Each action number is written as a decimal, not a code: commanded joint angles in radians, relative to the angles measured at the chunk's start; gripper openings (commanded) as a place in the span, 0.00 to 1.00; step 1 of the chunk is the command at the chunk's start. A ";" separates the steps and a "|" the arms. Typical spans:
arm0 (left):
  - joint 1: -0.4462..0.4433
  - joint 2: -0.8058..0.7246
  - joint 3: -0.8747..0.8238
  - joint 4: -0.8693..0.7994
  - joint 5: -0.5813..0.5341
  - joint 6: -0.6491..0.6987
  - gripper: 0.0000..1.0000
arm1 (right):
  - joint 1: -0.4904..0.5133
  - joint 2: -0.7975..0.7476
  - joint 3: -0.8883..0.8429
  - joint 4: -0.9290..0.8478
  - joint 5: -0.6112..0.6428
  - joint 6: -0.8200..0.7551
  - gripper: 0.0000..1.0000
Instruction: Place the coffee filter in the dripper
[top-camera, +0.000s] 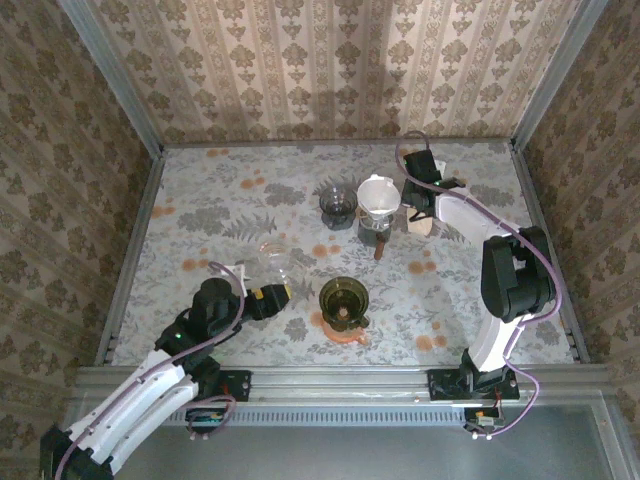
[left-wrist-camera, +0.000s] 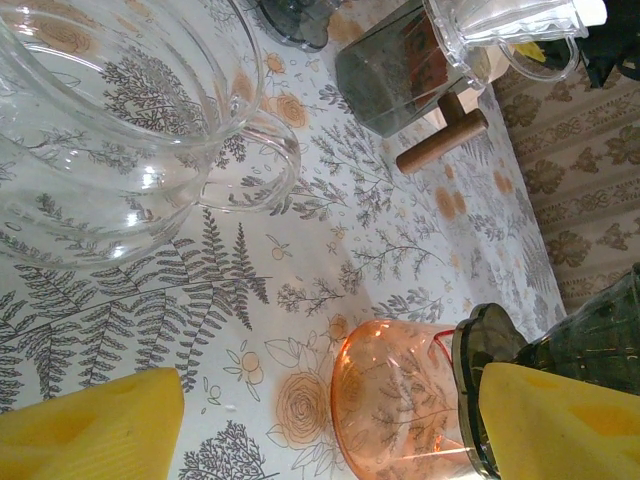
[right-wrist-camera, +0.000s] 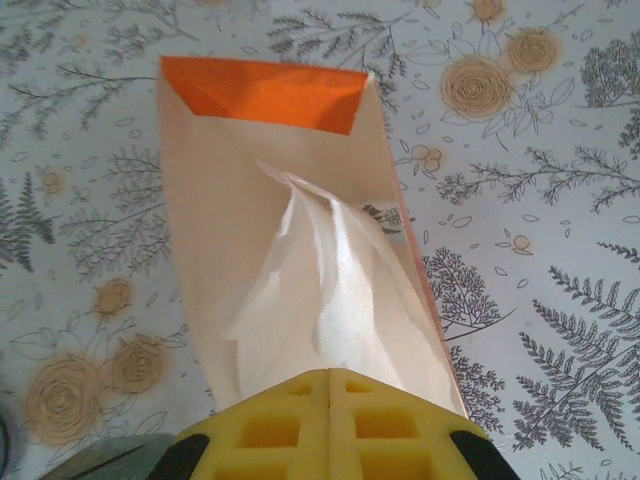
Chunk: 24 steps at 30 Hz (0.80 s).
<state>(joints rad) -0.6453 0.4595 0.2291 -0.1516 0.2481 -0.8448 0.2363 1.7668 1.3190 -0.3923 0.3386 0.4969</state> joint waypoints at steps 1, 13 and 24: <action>0.009 -0.013 -0.005 0.005 0.017 -0.002 0.79 | 0.005 -0.068 0.025 -0.017 0.030 -0.021 0.00; 0.012 -0.012 -0.003 0.008 0.022 -0.002 0.79 | 0.006 -0.086 0.046 -0.069 0.046 -0.027 0.08; 0.015 -0.013 -0.002 0.003 0.022 -0.001 0.79 | 0.005 0.028 0.129 -0.106 0.059 -0.007 0.23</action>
<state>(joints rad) -0.6395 0.4561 0.2291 -0.1516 0.2558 -0.8448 0.2386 1.7672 1.4094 -0.4526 0.3653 0.4778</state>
